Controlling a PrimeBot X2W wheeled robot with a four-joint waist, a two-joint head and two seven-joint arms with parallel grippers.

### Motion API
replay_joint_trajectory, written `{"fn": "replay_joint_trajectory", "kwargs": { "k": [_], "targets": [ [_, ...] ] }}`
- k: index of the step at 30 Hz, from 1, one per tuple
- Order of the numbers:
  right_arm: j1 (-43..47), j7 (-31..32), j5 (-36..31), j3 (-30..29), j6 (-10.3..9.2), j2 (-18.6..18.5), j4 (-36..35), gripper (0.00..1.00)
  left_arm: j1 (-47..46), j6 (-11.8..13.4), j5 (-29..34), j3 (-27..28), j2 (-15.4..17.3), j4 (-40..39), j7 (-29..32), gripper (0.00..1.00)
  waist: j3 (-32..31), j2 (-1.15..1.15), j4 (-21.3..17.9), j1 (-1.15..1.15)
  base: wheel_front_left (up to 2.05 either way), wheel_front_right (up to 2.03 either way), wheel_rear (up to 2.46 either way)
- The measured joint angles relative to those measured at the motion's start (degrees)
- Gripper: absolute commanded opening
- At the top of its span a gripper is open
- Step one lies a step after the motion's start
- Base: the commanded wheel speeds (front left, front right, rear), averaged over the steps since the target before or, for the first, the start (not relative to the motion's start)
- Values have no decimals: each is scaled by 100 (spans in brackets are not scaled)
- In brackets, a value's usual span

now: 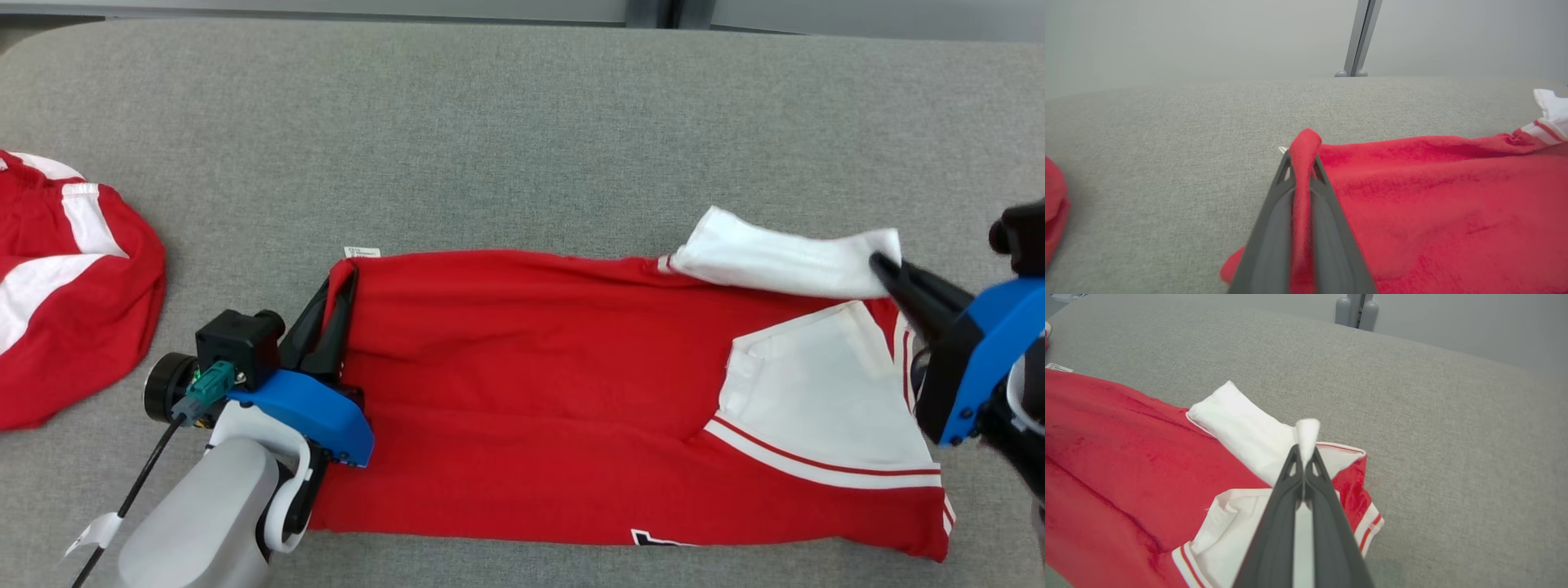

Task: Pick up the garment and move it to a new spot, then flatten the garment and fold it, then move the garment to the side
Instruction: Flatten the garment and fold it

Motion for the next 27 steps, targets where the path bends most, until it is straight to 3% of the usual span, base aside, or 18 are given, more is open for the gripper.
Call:
{"fn": "replay_joint_trajectory", "kwargs": {
  "k": [7, 20, 21, 22, 23, 27],
  "targets": [
    [1118, 313, -11, -183, 0, 361, -705, 0, 147, -274, 272, -65, -33, 480, -268, 0, -163, 0, -132, 0, 0, 0, 0],
    [2348, 721, -44, -307, 0, 926, -1221, 0, 761, -315, 878, 604, -227, 474, -299, 0, -332, -1, -193, 1, 0, 0, 0],
    [2413, 737, -65, -307, 0, 942, -1223, 0, 805, -315, 914, 642, -260, 476, -299, 16, -348, 0, -193, 1, 0, 0, 0],
    [2466, 778, -68, -302, -1, 947, -1223, 15, 860, -314, 951, 673, -291, 475, -299, 44, -365, -1, -194, 1, 0, 0, 0],
    [2529, 815, -68, -302, 0, 976, -1222, 100, 922, -313, 990, 714, -326, 476, -300, 100, -384, 0, -195, 1, 0, 0, 0],
    [2696, 893, -89, -343, 0, 1114, -1226, 100, 1104, -333, 1012, 927, -444, 509, -299, 100, -462, 0, -202, 1, 0, 0, 0]
  ]
}}
